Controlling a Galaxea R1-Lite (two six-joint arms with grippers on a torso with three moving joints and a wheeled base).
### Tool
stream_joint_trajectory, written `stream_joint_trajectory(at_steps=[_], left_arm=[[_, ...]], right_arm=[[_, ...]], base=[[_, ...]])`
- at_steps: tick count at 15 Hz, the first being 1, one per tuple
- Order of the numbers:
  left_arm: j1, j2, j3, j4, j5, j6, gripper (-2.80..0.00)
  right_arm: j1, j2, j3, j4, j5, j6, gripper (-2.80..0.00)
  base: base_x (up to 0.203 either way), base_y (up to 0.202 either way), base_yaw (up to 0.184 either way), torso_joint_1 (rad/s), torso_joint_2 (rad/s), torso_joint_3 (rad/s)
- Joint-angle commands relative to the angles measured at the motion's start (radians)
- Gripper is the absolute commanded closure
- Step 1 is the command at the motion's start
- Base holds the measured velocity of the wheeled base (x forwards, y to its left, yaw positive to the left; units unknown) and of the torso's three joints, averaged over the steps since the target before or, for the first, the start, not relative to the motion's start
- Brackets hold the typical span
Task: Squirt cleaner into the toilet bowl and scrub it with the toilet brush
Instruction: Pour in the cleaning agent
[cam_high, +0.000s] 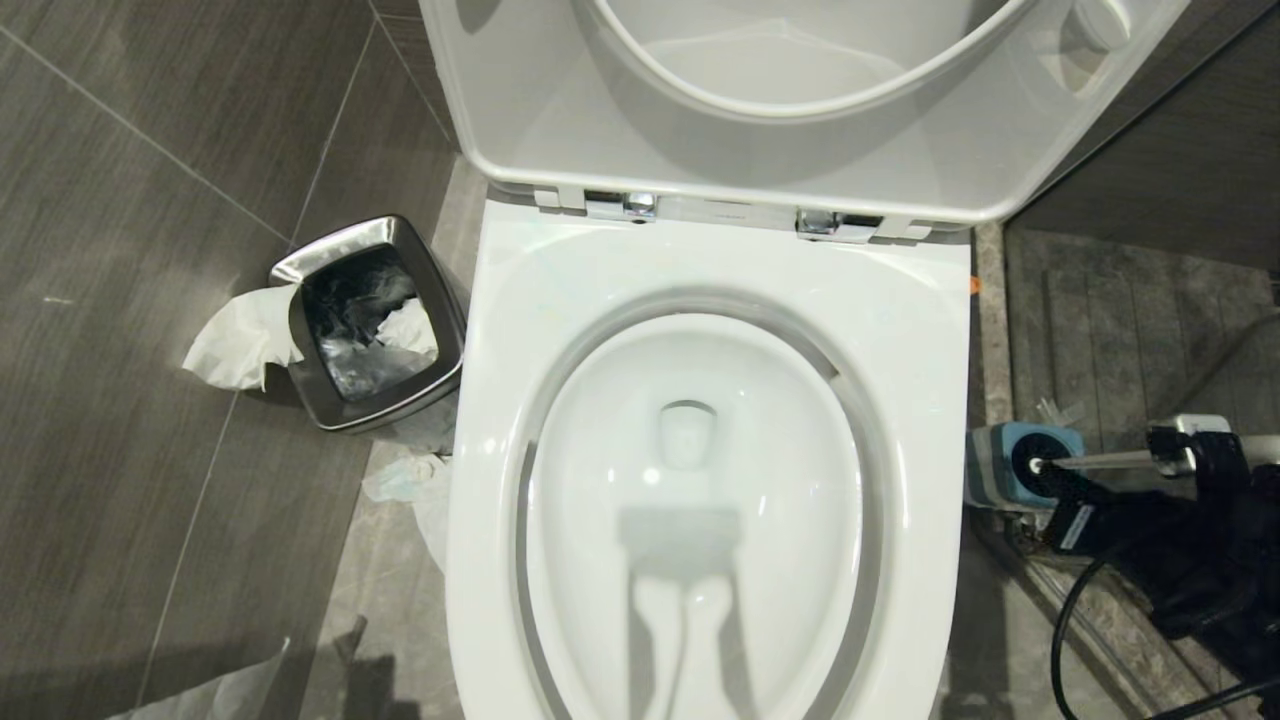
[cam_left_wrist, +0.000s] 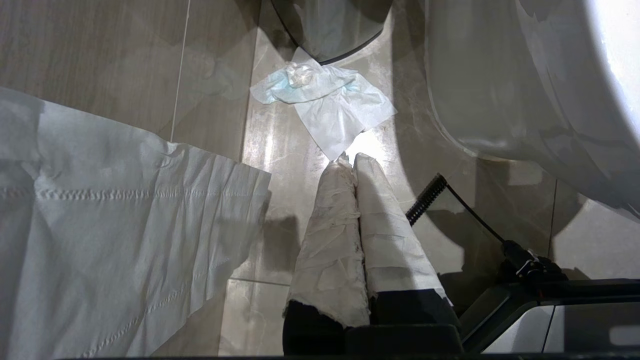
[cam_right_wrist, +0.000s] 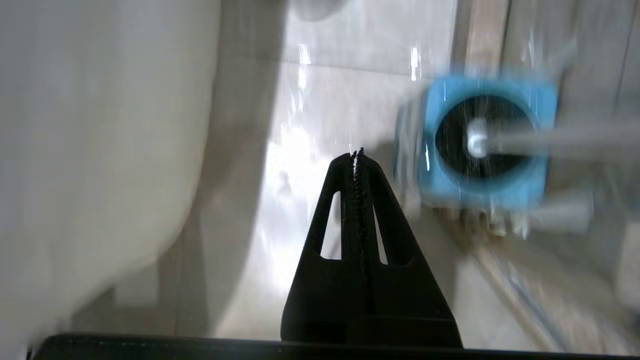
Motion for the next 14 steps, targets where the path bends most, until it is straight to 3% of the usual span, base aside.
stream_joint_trajectory(at_steps=[1, 12, 14], left_arm=[[0.0, 0.001, 0.0, -0.001, 0.0, 0.0, 0.0], [0.0, 0.001, 0.0, -0.001, 0.0, 0.0, 0.0], [0.0, 0.001, 0.0, 0.0, 0.0, 0.0, 0.0]], right_arm=[[0.0, 0.078, -0.007, -0.046, -0.001, -0.002, 0.0], [0.002, 0.028, 0.053, -0.046, 0.002, -0.006, 0.0], [0.04, 0.006, 0.088, -0.046, 0.003, -0.007, 0.0]], base=[[0.0, 0.0, 0.0, 0.0, 0.0, 0.0], [0.0, 0.0, 0.0, 0.0, 0.0, 0.0], [0.0, 0.0, 0.0, 0.0, 0.0, 0.0]])
